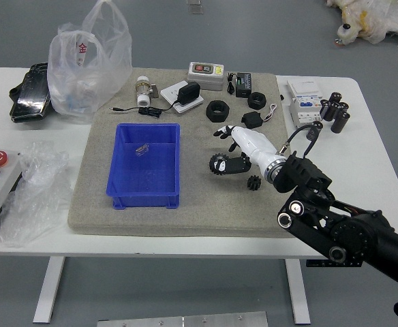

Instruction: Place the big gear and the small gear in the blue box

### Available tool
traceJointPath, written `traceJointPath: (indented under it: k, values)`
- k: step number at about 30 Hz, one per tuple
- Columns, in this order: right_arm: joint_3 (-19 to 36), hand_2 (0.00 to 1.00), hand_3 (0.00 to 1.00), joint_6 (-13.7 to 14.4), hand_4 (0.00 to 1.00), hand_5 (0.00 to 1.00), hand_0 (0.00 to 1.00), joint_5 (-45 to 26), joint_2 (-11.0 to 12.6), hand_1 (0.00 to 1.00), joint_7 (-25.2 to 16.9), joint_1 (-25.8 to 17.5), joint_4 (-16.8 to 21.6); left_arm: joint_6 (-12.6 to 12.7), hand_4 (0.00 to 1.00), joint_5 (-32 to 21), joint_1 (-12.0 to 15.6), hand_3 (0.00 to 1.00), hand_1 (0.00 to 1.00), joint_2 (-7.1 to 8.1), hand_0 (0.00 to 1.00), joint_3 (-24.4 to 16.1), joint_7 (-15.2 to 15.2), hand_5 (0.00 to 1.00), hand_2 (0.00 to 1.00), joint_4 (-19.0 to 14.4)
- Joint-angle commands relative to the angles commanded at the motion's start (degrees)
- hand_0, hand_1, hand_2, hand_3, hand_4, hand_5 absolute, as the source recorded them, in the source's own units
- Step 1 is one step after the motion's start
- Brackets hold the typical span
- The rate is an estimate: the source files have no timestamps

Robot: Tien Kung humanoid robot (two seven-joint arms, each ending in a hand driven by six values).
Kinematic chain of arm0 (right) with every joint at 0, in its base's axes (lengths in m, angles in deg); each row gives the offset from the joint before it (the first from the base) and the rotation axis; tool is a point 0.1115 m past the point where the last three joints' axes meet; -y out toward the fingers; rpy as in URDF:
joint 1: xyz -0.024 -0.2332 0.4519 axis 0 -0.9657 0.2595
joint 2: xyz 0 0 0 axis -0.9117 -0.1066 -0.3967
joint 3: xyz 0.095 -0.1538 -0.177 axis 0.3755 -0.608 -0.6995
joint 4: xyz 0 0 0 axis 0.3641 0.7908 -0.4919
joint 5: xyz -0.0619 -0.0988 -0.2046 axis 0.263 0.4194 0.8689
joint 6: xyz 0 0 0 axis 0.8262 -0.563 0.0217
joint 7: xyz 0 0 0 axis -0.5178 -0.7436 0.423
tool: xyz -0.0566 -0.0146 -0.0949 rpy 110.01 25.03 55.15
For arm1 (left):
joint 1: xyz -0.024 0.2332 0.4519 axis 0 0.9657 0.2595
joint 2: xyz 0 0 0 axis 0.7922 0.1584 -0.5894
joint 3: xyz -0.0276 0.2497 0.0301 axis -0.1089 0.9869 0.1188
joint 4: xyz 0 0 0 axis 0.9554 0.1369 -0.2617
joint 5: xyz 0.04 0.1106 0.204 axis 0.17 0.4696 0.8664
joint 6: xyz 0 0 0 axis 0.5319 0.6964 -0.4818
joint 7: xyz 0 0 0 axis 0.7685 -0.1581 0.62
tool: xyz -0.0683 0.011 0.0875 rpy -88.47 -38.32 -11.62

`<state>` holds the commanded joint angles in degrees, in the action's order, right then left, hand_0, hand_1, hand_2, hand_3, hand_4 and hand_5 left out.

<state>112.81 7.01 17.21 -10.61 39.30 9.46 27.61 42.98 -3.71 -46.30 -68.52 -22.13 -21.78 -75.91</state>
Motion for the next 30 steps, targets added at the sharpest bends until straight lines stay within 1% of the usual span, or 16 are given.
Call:
traceJointPath:
  k: [1,2,5,7,8,12,14,19,20,25,26,30]
  values:
    - [0.0,0.819,0.850,0.0,0.896,0.373,0.355,-0.1,-0.1,0.622,0.0,-0.2,-0.4,0.0,0.679,0.1,0.1,0.719,0.638,-0.12,0.661,-0.4,0.7,0.363,0.623,-0.1]
    - [0.1,0.840,0.876,-0.1,0.936,0.402,0.370,-0.3,-0.1,0.657,0.0,-0.5,-0.9,-0.2,0.680,0.3,0.3,0.787,0.674,-0.34,0.676,-0.8,1.3,0.363,0.673,-0.2]
    - [0.2,0.840,0.876,-0.1,0.936,0.402,0.370,-0.5,-0.3,0.657,0.0,-1.1,-1.8,-0.3,0.680,0.5,0.5,0.787,0.674,-0.93,0.676,-1.1,1.5,0.363,0.673,-0.2]
    - [0.1,0.840,0.876,-0.2,0.936,0.402,0.370,-0.6,-0.3,0.657,0.0,-1.1,-2.4,-0.3,0.680,0.6,0.3,0.787,0.674,-1.29,0.676,-0.3,-0.3,0.363,0.673,0.1]
    - [0.0,0.867,0.902,-0.3,0.975,0.447,0.384,-0.5,-0.4,0.673,0.0,-0.9,-2.6,-0.1,0.686,0.7,0.1,0.736,0.637,-1.37,0.655,0.2,-1.4,0.372,0.636,0.2]
    - [-0.7,0.867,0.902,-0.8,0.975,0.447,0.384,-0.1,-1.3,0.673,0.2,0.2,-4.0,0.5,0.686,1.7,-0.4,0.736,0.637,-1.25,0.655,1.5,-5.4,0.372,0.636,0.9]
    - [-1.1,0.856,0.909,-1.0,0.981,0.449,0.386,0.3,-1.8,0.675,0.4,1.0,-4.8,0.5,0.686,1.7,-0.6,0.718,0.631,-1.09,0.653,2.3,-6.6,0.369,0.621,1.1]
    - [-3.1,0.856,0.909,-0.5,0.981,0.449,0.386,0.5,-2.6,0.675,1.0,2.7,-6.0,-0.1,0.686,0.3,-0.8,0.718,0.631,-0.92,0.653,4.9,-8.5,0.369,0.621,1.4]
    - [-3.6,0.808,0.892,-0.3,0.915,0.348,0.372,0.5,-2.6,0.662,1.1,2.8,-6.2,-0.3,0.686,-0.1,-0.8,0.703,0.627,-0.93,0.652,5.4,-8.7,0.373,0.613,1.5]
    - [-5.9,0.808,0.892,0.0,0.915,0.348,0.372,0.3,-2.7,0.662,2.3,3.1,-6.5,-0.8,0.686,-2.8,-0.9,0.703,0.627,-1.05,0.652,8.5,-10.2,0.373,0.613,1.8]
    - [-6.3,0.677,0.838,0.1,0.785,0.165,0.363,0.3,-2.7,0.625,2.6,3.2,-6.6,-0.8,0.684,-3.3,-0.9,0.696,0.630,-1.05,0.653,9.2,-10.6,0.371,0.611,1.8]
    - [-7.9,0.677,0.838,0.4,0.785,0.165,0.363,0.6,-2.6,0.625,3.4,3.5,-6.6,-0.9,0.684,-5.2,-1.0,0.696,0.630,-0.98,0.653,11.2,-11.7,0.371,0.611,2.0]
